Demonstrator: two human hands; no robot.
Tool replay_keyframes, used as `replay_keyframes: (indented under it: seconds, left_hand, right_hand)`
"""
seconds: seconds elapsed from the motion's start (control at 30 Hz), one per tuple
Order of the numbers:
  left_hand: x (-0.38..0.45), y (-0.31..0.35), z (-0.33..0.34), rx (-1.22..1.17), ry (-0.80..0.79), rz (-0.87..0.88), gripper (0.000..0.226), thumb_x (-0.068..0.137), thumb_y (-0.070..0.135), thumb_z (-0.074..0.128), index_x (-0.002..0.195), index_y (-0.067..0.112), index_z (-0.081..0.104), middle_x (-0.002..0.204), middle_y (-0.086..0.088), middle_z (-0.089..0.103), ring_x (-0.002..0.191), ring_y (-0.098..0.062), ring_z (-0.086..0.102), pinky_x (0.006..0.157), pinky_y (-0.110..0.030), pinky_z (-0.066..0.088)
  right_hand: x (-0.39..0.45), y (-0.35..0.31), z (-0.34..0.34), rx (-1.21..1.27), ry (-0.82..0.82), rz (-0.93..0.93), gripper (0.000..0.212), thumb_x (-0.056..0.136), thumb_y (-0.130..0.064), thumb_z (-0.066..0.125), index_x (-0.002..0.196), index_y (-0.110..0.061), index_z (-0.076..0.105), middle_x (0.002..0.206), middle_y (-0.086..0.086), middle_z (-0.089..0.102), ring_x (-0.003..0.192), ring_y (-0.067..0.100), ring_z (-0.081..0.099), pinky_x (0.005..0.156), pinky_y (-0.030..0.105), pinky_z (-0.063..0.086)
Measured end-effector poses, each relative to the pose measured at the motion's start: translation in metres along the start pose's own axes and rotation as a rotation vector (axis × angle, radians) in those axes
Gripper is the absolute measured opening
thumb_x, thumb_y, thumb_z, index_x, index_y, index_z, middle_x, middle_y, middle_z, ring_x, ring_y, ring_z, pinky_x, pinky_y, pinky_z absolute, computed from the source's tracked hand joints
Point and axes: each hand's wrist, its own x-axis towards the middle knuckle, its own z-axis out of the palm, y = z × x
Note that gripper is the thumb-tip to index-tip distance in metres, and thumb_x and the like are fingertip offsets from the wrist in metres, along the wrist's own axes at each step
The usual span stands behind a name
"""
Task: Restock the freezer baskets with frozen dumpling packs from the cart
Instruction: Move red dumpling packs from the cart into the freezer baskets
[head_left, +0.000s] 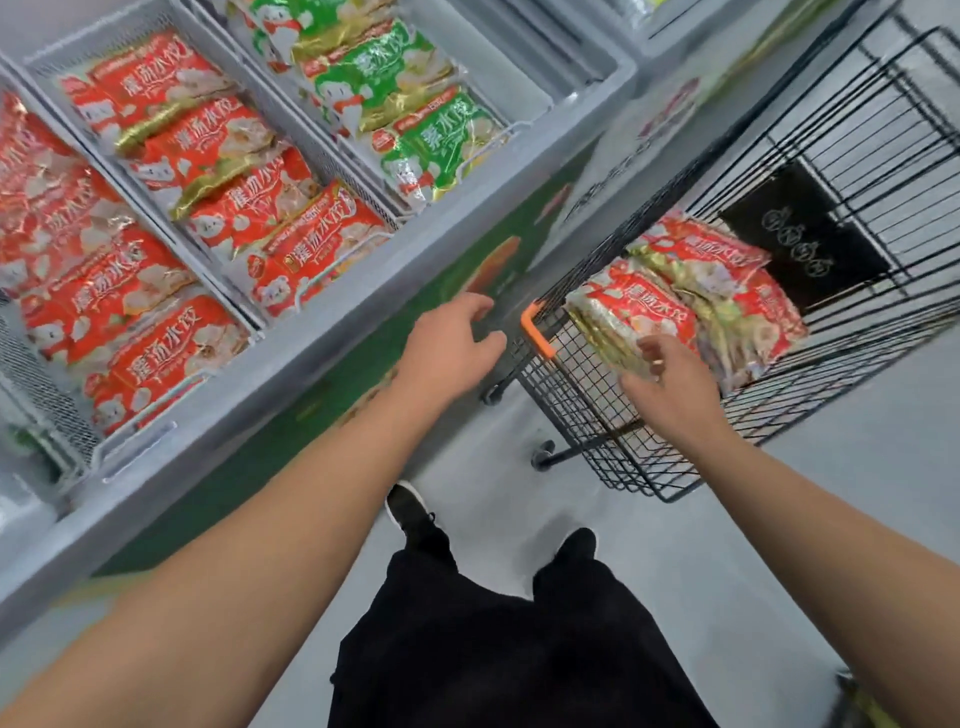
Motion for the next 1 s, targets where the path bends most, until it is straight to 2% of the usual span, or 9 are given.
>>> replay_keyframes:
  seconds: [0.13, 0.23, 0.37, 0.53, 0.63, 0.73, 0.83, 0.93, 1.0]
  left_hand:
    - [0.012, 0.033, 0.044, -0.006, -0.066, 0.029, 0.043, 0.087, 0.028, 0.066, 0.129, 0.020, 0.063, 0.126, -0.002, 0.069, 0.113, -0.025, 0.063, 0.099, -0.033, 0.048]
    - [0.023, 0.062, 0.076, 0.022, -0.112, 0.044, 0.046, 0.088, 0.028, 0.065, 0.133, 0.018, 0.061, 0.128, -0.002, 0.068, 0.113, -0.023, 0.064, 0.099, -0.031, 0.047]
    - [0.042, 0.100, 0.119, 0.049, -0.147, 0.031, 0.047, 0.090, 0.029, 0.064, 0.135, 0.017, 0.059, 0.129, -0.002, 0.067, 0.114, -0.024, 0.062, 0.101, -0.035, 0.048]
    - [0.061, 0.147, 0.186, 0.043, -0.144, -0.105, 0.043, 0.092, 0.027, 0.063, 0.133, 0.017, 0.059, 0.129, -0.001, 0.066, 0.113, -0.021, 0.062, 0.097, -0.031, 0.047]
    - [0.078, 0.169, 0.219, 0.042, -0.163, -0.177, 0.046, 0.093, 0.028, 0.063, 0.137, 0.017, 0.057, 0.133, -0.001, 0.064, 0.117, -0.021, 0.062, 0.100, -0.032, 0.048]
    - [0.097, 0.188, 0.244, 0.031, -0.167, -0.232, 0.042, 0.094, 0.029, 0.062, 0.134, 0.016, 0.059, 0.132, -0.002, 0.064, 0.117, -0.020, 0.061, 0.096, -0.026, 0.044]
    - [0.112, 0.195, 0.268, 0.006, -0.183, -0.314, 0.036, 0.095, 0.030, 0.061, 0.129, 0.017, 0.062, 0.127, 0.001, 0.065, 0.116, -0.018, 0.060, 0.086, -0.020, 0.037]
    - [0.123, 0.189, 0.291, -0.068, -0.195, -0.415, 0.039, 0.095, 0.034, 0.062, 0.130, 0.017, 0.062, 0.128, 0.001, 0.065, 0.117, -0.016, 0.060, 0.089, -0.020, 0.038]
    - [0.132, 0.179, 0.305, -0.117, -0.193, -0.490, 0.040, 0.096, 0.036, 0.061, 0.132, 0.018, 0.062, 0.126, 0.002, 0.065, 0.111, -0.015, 0.061, 0.088, -0.021, 0.040]
  right_hand:
    - [0.003, 0.044, -0.018, 0.028, 0.039, 0.060, 0.043, 0.089, -0.029, 0.067, 0.126, -0.008, 0.059, 0.116, 0.008, 0.065, 0.103, 0.025, 0.061, 0.089, 0.039, 0.051]
    - [0.011, 0.081, -0.031, 0.067, 0.018, 0.124, 0.047, 0.088, -0.027, 0.069, 0.129, -0.008, 0.058, 0.119, 0.007, 0.064, 0.106, 0.026, 0.061, 0.089, 0.034, 0.048]
    - [0.036, 0.131, -0.047, 0.118, -0.032, 0.155, 0.045, 0.088, -0.025, 0.068, 0.129, -0.010, 0.056, 0.122, 0.006, 0.063, 0.108, 0.023, 0.059, 0.086, 0.028, 0.042]
    - [0.089, 0.200, -0.064, 0.176, -0.150, 0.118, 0.045, 0.089, -0.031, 0.069, 0.128, -0.012, 0.056, 0.121, 0.005, 0.062, 0.111, 0.024, 0.059, 0.093, 0.036, 0.047]
    - [0.123, 0.234, -0.072, 0.195, -0.226, 0.117, 0.048, 0.089, -0.034, 0.070, 0.128, -0.011, 0.056, 0.121, 0.003, 0.062, 0.112, 0.024, 0.059, 0.094, 0.034, 0.047]
    - [0.152, 0.258, -0.078, 0.209, -0.277, 0.142, 0.049, 0.089, -0.032, 0.069, 0.130, -0.011, 0.055, 0.124, 0.005, 0.063, 0.113, 0.026, 0.060, 0.095, 0.037, 0.048]
    - [0.171, 0.274, -0.076, 0.233, -0.313, 0.159, 0.046, 0.090, -0.028, 0.068, 0.130, -0.010, 0.054, 0.122, 0.005, 0.062, 0.111, 0.024, 0.059, 0.092, 0.033, 0.045]
    - [0.185, 0.284, -0.064, 0.245, -0.359, 0.183, 0.045, 0.090, -0.027, 0.066, 0.130, -0.010, 0.053, 0.121, 0.005, 0.061, 0.110, 0.024, 0.058, 0.096, 0.036, 0.046]
    - [0.194, 0.290, -0.049, 0.265, -0.391, 0.233, 0.044, 0.089, -0.028, 0.067, 0.128, -0.011, 0.054, 0.119, 0.003, 0.060, 0.111, 0.023, 0.057, 0.098, 0.038, 0.046]
